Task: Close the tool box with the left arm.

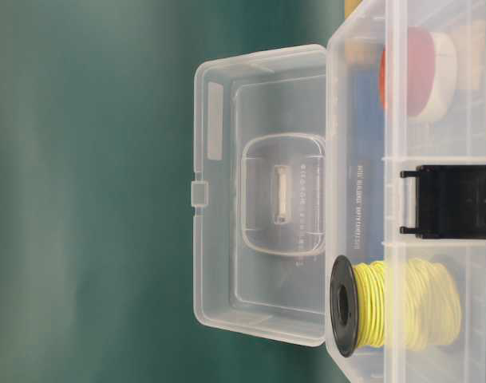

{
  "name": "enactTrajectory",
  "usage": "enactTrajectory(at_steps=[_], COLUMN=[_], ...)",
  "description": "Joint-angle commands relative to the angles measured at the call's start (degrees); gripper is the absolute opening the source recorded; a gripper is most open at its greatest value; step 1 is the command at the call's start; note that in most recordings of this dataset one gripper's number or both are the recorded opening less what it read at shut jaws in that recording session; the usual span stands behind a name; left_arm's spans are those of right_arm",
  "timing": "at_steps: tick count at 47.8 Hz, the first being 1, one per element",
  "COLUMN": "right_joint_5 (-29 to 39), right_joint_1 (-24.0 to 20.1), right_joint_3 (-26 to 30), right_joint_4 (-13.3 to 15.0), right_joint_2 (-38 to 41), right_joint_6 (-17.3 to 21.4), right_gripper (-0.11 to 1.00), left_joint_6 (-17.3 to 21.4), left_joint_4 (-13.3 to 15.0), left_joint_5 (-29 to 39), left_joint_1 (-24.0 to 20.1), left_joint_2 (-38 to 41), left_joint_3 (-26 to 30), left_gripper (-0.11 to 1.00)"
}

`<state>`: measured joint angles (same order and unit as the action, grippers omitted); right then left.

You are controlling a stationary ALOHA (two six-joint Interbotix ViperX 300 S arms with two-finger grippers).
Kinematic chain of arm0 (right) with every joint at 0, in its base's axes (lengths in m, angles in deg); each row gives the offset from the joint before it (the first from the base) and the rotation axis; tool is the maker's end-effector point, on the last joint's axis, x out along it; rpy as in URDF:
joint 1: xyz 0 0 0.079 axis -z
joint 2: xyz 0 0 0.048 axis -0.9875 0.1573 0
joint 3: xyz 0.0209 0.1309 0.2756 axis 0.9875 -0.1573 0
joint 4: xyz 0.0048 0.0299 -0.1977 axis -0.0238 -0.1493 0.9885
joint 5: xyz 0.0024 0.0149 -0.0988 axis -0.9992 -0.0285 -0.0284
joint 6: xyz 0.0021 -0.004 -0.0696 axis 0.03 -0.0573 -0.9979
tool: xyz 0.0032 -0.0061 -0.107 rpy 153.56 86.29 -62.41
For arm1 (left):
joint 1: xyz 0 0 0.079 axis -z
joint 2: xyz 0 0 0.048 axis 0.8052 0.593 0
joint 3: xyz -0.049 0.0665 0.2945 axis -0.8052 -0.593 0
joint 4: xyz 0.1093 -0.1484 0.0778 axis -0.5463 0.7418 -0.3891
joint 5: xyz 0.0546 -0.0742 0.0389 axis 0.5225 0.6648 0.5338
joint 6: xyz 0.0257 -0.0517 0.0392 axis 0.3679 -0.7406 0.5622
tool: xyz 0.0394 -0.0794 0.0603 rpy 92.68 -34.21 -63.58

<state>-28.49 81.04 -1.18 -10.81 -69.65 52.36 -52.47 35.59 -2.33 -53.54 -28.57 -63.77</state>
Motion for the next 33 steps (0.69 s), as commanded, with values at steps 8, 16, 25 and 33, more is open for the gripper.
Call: enactTrajectory(at_steps=[8, 16, 25, 33], right_joint_5=[0.53, 1.58, 2.11, 3.52], right_joint_1=[0.53, 0.97, 1.05, 1.05], right_joint_3=[2.81, 2.72, 2.72, 2.64], right_joint_4=[0.09, 0.00, 0.09, 0.00], right_joint_2=[1.32, 1.93, 2.55, 2.81], right_joint_6=[0.09, 0.44, 0.44, 0.44], right_gripper=[0.00, 0.00, 0.00, 0.00], left_joint_6=[2.02, 3.60, 6.33, 9.93], left_joint_4=[1.49, 1.58, 1.49, 1.49], left_joint_5=[2.72, 8.17, 16.70, 21.01], left_joint_1=[-1.41, -5.36, -12.92, -18.72], left_joint_2=[1.05, 2.64, 5.98, 10.72], left_joint_3=[3.60, 8.35, 15.82, 21.80], left_gripper=[0.00, 0.00, 0.00, 0.08])
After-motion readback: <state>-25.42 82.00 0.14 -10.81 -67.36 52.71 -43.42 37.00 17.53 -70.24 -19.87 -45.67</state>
